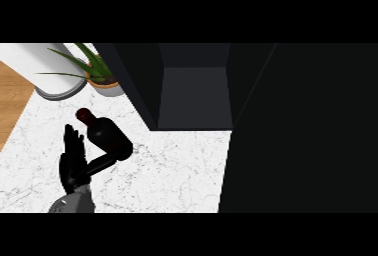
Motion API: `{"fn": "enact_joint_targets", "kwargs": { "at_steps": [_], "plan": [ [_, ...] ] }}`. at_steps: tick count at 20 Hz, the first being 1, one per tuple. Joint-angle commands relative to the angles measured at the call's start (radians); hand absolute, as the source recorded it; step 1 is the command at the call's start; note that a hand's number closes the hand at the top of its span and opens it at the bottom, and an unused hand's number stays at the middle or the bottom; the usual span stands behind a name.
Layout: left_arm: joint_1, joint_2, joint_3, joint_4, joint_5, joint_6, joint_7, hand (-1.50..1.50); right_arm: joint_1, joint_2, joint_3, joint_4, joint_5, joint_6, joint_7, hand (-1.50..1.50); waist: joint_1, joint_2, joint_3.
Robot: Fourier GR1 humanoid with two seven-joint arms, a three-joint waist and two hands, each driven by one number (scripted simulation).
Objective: Pick up the wine, place it into the cabinet and close the cabinet
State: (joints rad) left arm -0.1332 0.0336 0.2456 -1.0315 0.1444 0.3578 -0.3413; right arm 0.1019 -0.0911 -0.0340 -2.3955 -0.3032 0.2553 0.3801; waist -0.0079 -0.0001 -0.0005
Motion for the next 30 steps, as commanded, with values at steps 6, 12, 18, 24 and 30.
{"fn": "enact_joint_targets", "kwargs": {
  "at_steps": [6, 12, 18, 24, 30],
  "plan": [
    [-0.141, -0.022, 0.039, 0.278, 0.041, -0.021, -0.144, -1.50, 0.019, 0.011, -0.018, -0.013, -0.040, 0.035, -0.039, -1.50, 0.000, 0.001, 0.000],
    [-0.156, -0.026, 0.081, 0.309, 0.142, -0.177, -0.159, 1.50, 0.097, 0.014, 0.016, -0.156, -0.063, 0.017, 0.030, -1.50, -0.007, -0.001, 0.000],
    [-0.252, 0.025, 0.085, 0.564, 0.095, -0.209, -0.308, 1.50, 0.059, 0.026, 0.033, -0.103, -0.027, 0.011, -0.012, -1.50, -0.011, 0.003, -0.001],
    [-0.081, 0.088, -0.013, 0.507, 0.021, -0.453, -0.488, 1.50, 0.048, -0.011, -0.030, -0.100, -0.084, 0.005, 0.016, -1.50, -0.005, 0.000, -0.001],
    [-0.090, 0.102, -0.010, 0.553, 0.037, -0.575, -0.589, 1.50, 0.043, 0.004, -0.015, -0.094, -0.076, -0.001, 0.023, -1.50, 0.001, 0.000, 0.000]
  ]
}}
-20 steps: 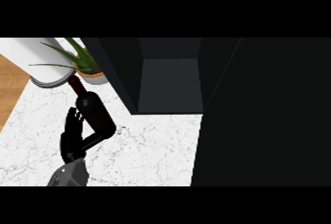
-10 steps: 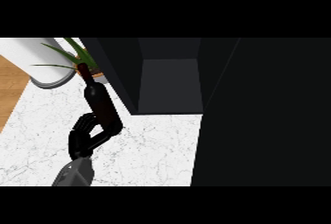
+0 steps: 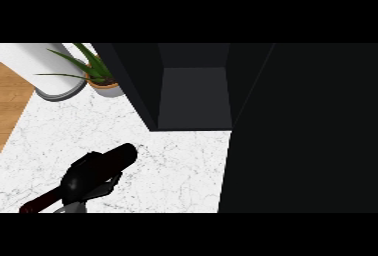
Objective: Pick up the wine, place it into the cabinet and close the cabinet
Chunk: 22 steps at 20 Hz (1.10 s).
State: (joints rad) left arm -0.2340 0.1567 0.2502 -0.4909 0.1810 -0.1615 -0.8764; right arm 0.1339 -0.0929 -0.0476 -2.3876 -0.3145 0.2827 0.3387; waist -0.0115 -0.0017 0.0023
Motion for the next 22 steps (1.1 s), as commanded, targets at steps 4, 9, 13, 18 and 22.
{"fn": "enact_joint_targets", "kwargs": {
  "at_steps": [4, 9, 13, 18, 22],
  "plan": [
    [0.089, 0.020, -0.027, -0.093, 0.018, -0.145, -0.062, 1.50, 0.097, 0.012, 0.028, -0.172, -0.070, -0.015, 0.092, -1.50, 0.007, -0.002, -0.002],
    [0.110, -0.054, -0.092, -0.290, 0.022, -0.082, 0.087, 1.50, 0.127, 0.011, 0.005, -0.126, -0.082, 0.043, 0.017, -1.50, 0.009, -0.003, -0.001],
    [0.195, -0.075, -0.136, -0.454, 0.037, -0.095, 0.171, 1.50, -0.015, -0.002, 0.015, -0.156, -0.080, -0.067, 0.149, -1.50, 0.016, -0.002, -0.002],
    [0.346, -0.153, -0.245, -0.791, 0.039, 0.023, 0.310, 1.50, 0.024, -0.006, 0.008, -0.119, -0.076, -0.026, 0.098, -1.50, 0.015, -0.003, -0.001],
    [0.425, -0.150, -0.280, -1.048, 0.048, 0.075, 0.485, 1.50, 0.055, 0.021, 0.020, -0.111, -0.048, -0.012, 0.045, -1.50, 0.014, -0.003, -0.001]
  ]
}}
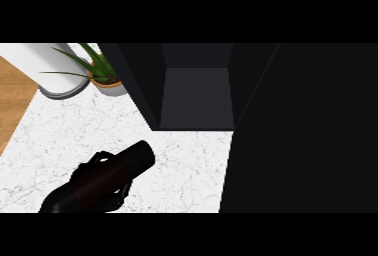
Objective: Pick up the wine, place it into the cabinet and close the cabinet
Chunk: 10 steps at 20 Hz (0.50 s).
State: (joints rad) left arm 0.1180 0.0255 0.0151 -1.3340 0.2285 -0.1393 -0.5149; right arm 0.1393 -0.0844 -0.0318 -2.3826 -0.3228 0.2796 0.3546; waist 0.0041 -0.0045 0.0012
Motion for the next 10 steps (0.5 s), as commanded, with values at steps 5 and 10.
{"fn": "enact_joint_targets", "kwargs": {
  "at_steps": [5, 10],
  "plan": [
    [0.100, -0.025, -0.198, -0.318, -0.022, 0.196, 0.174, 1.50, 0.083, 0.021, 0.006, -0.127, -0.033, -0.013, 0.023, -1.50, -0.008, 0.001, -0.001],
    [-0.051, -0.025, -0.204, -0.294, -0.031, 0.261, 0.252, 1.50, 0.005, 0.008, -0.002, -0.096, -0.018, -0.030, 0.028, -1.50, -0.009, 0.003, -0.001]
  ]
}}
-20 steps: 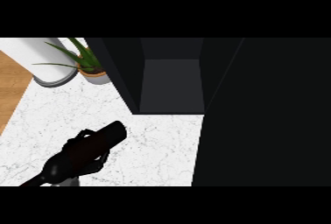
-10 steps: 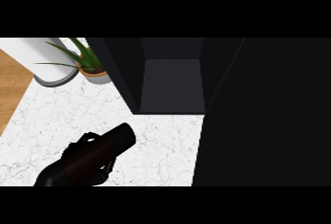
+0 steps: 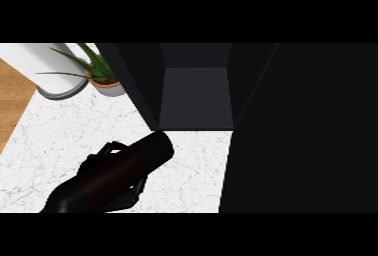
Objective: Pick up the wine, place it into the cabinet and close the cabinet
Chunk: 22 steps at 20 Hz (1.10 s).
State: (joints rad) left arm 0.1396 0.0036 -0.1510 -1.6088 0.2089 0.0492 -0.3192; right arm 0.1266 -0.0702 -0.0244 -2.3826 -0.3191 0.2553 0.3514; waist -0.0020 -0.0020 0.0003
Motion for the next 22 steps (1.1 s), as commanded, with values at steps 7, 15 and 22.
{"fn": "enact_joint_targets", "kwargs": {
  "at_steps": [7, 15, 22],
  "plan": [
    [-0.122, -0.004, -0.152, -0.062, -0.018, 0.205, 0.128, 1.50, 0.102, -0.013, -0.060, -0.088, -0.060, 0.065, -0.015, -1.50, -0.004, 0.000, 0.000],
    [-0.431, -0.004, -0.236, 0.151, 0.002, 0.439, 0.197, 1.50, -0.018, -0.030, -0.081, -0.029, -0.047, 0.022, 0.021, -1.50, -0.008, 0.003, 0.000],
    [-0.535, -0.004, -0.240, 0.306, -0.020, 0.531, 0.128, 1.50, 0.007, -0.075, -0.177, -0.080, -0.160, 0.058, 0.034, -1.50, -0.014, 0.002, 0.000]
  ]
}}
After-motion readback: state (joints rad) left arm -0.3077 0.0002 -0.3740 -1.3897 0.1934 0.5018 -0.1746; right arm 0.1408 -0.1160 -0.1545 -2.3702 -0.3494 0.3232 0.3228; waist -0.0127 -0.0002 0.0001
